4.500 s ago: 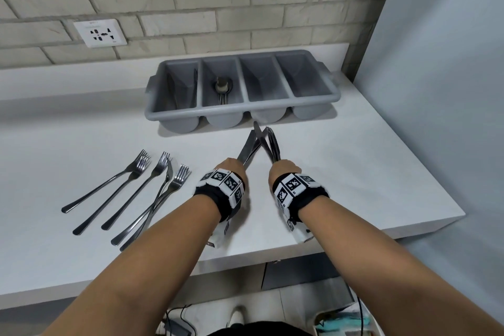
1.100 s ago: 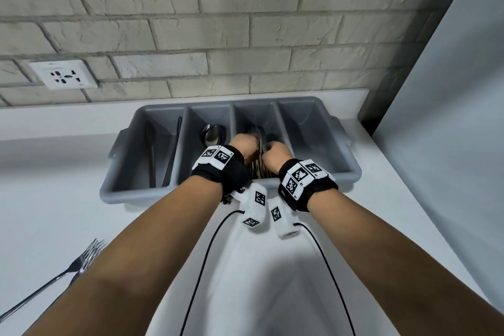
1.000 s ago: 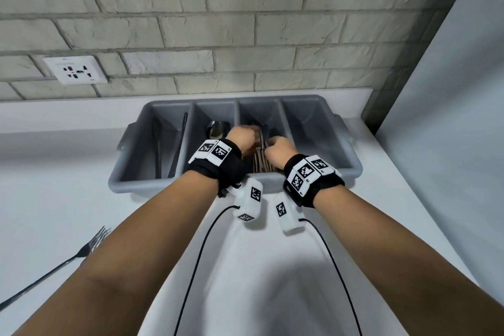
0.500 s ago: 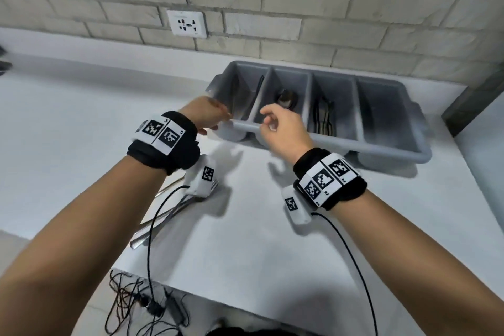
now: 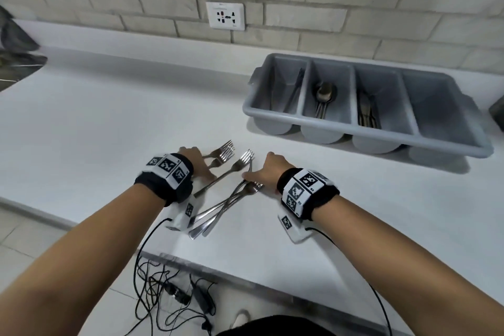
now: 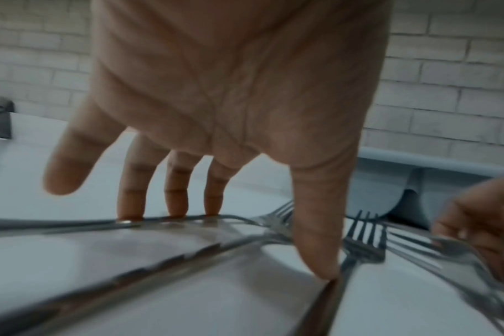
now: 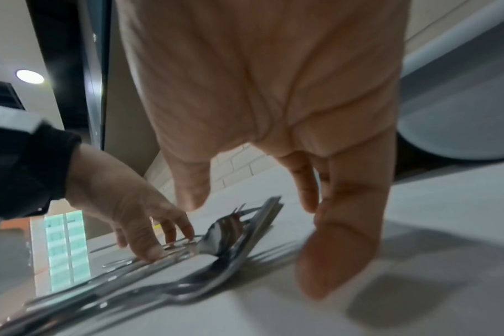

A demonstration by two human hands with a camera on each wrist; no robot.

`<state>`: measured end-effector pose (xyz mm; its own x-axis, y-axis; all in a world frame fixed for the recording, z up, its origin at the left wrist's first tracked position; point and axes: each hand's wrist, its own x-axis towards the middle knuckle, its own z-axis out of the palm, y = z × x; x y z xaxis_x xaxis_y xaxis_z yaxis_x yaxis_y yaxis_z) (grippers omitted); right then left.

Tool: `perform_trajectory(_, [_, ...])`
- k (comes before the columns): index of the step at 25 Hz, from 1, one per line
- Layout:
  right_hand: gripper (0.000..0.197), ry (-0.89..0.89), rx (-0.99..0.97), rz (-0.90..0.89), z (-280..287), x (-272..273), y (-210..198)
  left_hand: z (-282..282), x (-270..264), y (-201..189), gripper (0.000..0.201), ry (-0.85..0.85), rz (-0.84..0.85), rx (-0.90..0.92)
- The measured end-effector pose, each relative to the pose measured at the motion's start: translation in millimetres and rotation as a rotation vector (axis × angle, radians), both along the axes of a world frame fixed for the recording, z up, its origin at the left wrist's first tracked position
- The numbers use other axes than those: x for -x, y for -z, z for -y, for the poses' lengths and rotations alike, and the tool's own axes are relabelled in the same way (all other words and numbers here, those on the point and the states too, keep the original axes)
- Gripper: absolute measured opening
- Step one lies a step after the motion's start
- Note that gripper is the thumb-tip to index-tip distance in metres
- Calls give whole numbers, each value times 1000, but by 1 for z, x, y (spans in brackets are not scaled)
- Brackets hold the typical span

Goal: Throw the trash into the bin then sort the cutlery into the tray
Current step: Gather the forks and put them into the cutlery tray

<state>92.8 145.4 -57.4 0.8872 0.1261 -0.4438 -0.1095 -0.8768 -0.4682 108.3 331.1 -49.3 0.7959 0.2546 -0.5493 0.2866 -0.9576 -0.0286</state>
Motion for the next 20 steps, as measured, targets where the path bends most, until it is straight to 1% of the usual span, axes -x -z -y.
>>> perform_trajectory(1, [80,60,-1,-11,-10,-1,3,-2,-1,7,65,9,34,19])
perform_trajectory(2, [82,136,-23,-22,-19,-2,4,-3,-1,11,60,34,71,41])
perform_trajectory(3, [77,190,-31,-30,-27,-5,6,-1,-1,14,55,62,98,53])
perform_trajectory(4, [65,226,-35,-31,-33,-7,7,2,-2,15,51,84,145,78])
perform_trajectory(6, [24,214,22,-39,-35,-11,5,6,-5,16,43,119,198,121])
perform_trajectory(7, [12,186,62,-49,-35,-13,5,8,-7,17,38,134,188,134])
perform_trajectory(9, [10,244,43,-41,-30,-15,4,10,-12,18,23,160,155,149])
perform_trajectory(10, [11,272,22,-71,-26,-15,5,9,-13,18,18,170,150,160])
perform_trajectory(11, [17,265,19,-94,-23,-15,3,9,-14,18,16,165,142,165])
perform_trajectory(13, [30,253,-59,-76,-13,-18,7,10,-17,20,18,178,134,173])
perform_trajectory(14, [28,292,-127,-105,-9,-18,6,10,-17,20,19,181,129,182])
perform_trajectory(16, [8,362,-147,-79,-2,-17,8,10,-17,20,19,187,115,198])
perform_trajectory(18, [26,381,-171,-68,2,-19,15,10,-15,17,17,227,168,193])
perform_trajectory(19, [29,403,-187,-53,2,-17,18,11,-15,15,21,238,219,207])
perform_trajectory(20, [28,447,-225,-3,1,-15,19,12,-14,13,26,244,274,232])
